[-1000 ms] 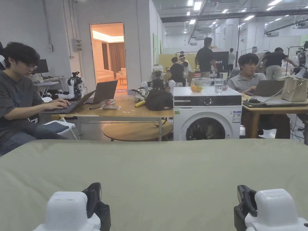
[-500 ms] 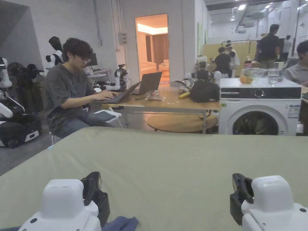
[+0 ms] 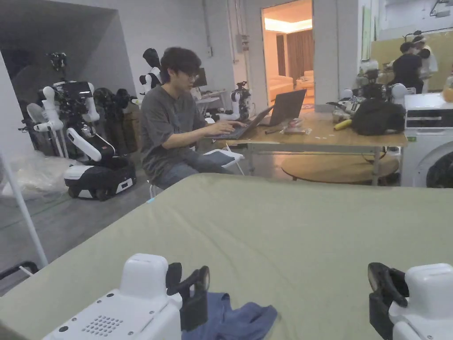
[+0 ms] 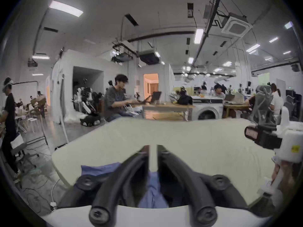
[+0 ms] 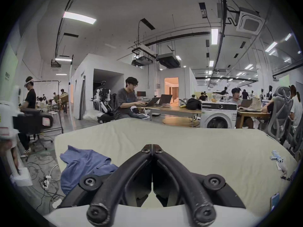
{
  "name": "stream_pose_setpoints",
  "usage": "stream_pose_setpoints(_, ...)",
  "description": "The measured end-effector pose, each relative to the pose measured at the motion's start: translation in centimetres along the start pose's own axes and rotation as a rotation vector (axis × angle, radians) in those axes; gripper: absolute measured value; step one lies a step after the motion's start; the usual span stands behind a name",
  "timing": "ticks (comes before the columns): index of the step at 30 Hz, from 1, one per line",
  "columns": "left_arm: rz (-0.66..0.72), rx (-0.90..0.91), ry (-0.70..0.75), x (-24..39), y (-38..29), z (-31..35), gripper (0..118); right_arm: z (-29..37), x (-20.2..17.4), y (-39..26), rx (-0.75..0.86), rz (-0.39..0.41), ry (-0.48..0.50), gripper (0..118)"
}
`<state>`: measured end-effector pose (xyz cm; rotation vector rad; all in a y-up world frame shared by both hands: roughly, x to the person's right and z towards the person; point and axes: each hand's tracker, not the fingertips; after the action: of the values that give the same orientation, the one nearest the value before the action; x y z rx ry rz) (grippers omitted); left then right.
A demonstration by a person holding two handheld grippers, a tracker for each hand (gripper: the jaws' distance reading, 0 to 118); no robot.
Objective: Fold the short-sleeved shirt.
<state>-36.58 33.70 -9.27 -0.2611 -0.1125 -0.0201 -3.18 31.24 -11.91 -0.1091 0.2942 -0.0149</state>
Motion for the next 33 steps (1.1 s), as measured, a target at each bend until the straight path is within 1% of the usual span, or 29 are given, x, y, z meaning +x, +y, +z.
stream_pose_setpoints(1,0.003,-0.068,-0.052,-1.0,-0.6,-1.3,78,0.2,0.3,-0.3,-0.011,-0.006,0.011,0)
stream_pose_setpoints(2,0.007,-0.153,-0.064,-1.8,-1.3,-2.8,95,0.3,0.6,-0.7,-0.018,-0.007,0.016,0)
stream_pose_setpoints(3,0.017,-0.159,-0.04,-2.5,-2.1,-4.2,95,0.4,0.8,-1.1,-0.028,-0.008,0.008,0)
stream_pose_setpoints(4,0.034,-0.247,-0.015,-3.2,-3.2,-6.0,95,0.4,1.1,-1.6,-0.048,-0.015,-0.001,0)
stream_pose_setpoints(6,0.12,-0.342,0.001,-4.5,-5.4,-9.5,95,0.7,1.8,-2.5,-0.081,-0.032,-0.005,0)
stream_pose_setpoints(7,0.139,-0.4,-0.005,-4.4,-6.5,-10.6,95,0.9,2.1,-2.9,-0.094,-0.034,-0.013,0)
stream_pose_setpoints(10,0.103,-0.512,-0.025,-4.8,-10.0,-14.9,95,2.1,3.3,-3.9,-0.127,-0.006,-0.039,0)
stream_pose_setpoints(11,0.1,-0.559,0.001,-4.8,-11.1,-16.1,95,2.4,3.7,-4.0,-0.136,0.006,-0.047,0)
stream_pose_setpoints(12,0.098,-0.6,0.008,-4.9,-12.0,-17.1,94,2.7,4.2,-4.2,-0.141,0.013,-0.061,0)
stream_pose_setpoints(13,0.108,-0.637,-0.004,-5.1,-13.0,-18.0,87,3.0,4.6,-4.3,-0.146,0.014,-0.083,0)
stream_pose_setpoints(14,0.131,-0.657,-0.009,-5.0,-13.7,-18.4,76,3.3,5.1,-4.4,-0.15,0.008,-0.092,0)
stream_pose_setpoints(15,0.101,-0.607,0.01,-4.6,-13.9,-18.0,62,3.5,5.6,-4.5,-0.156,-0.002,-0.1,0)
stream_pose_setpoints(16,0.068,-0.571,0.007,-4.5,-13.7,-17.7,59,3.6,6.1,-4.7,-0.163,-0.021,-0.116,0)
stream_pose_setpoints(17,0.069,-0.596,0.02,-4.4,-13.6,-17.9,57,3.7,6.4,-4.9,-0.168,-0.04,-0.126,0)
stream_pose_setpoints(18,0.07,-0.604,0.022,-4.5,-13.4,-18.2,53,3.7,6.8,-5.0,-0.176,-0.058,-0.125,0)
stream_pose_setpoints(19,0.077,-0.603,0.017,-4.4,-13.1,-17.8,42,3.8,7.0,-5.1,-0.178,-0.072,-0.122,0)
stream_pose_setpoints(20,0.1,-0.605,0.007,-4.4,-12.9,-18.0,23,3.9,7.2,-5.1,-0.179,-0.077,-0.126,0)
stream_pose_setpoints(21,0.096,-0.612,0.027,-4.2,-12.9,-18.2,4,4.2,7.2,-5.2,-0.178,-0.079,-0.131,0)
stream_pose_setpoints(23,0.1,-0.617,0.02,-4.1,-12.2,-17.7,4,4.8,7.5,-5.1,-0.171,-0.097,-0.129,0)
stream_pose_setpoints(24,0.139,-0.595,0.002,-4.4,-11.2,-17.2,4,5.1,7.7,-4.9,-0.168,-0.107,-0.123,0)
stream_pose_setpoints(26,0.336,-0.445,-0.045,-6.2,-7.2,-15.7,3,5.5,8.0,-4.6,-0.164,-0.105,-0.13,0)
stream_pose_setpoints(27,0.401,-0.365,-0.035,-6.9,-5.0,-15.0,3,5.7,8.2,-4.4,-0.158,-0.103,-0.137,0)
stream_pose_setpoints(28,0.399,-0.308,-0.021,-7.5,-1.7,-14.6,3,5.9,8.5,-4.2,-0.154,-0.106,-0.137,0)
stream_pose_setpoints(30,0.263,-0.206,0.032,-8.3,4.5,-14.0,3,6.6,8.9,-3.8,-0.142,-0.116,-0.139,0)
stream_pose_setpoints(33,0.138,-0.064,0.037,-8.5,14.5,-13.2,3,7.8,9.5,-3.3,-0.11,-0.129,-0.155,0)
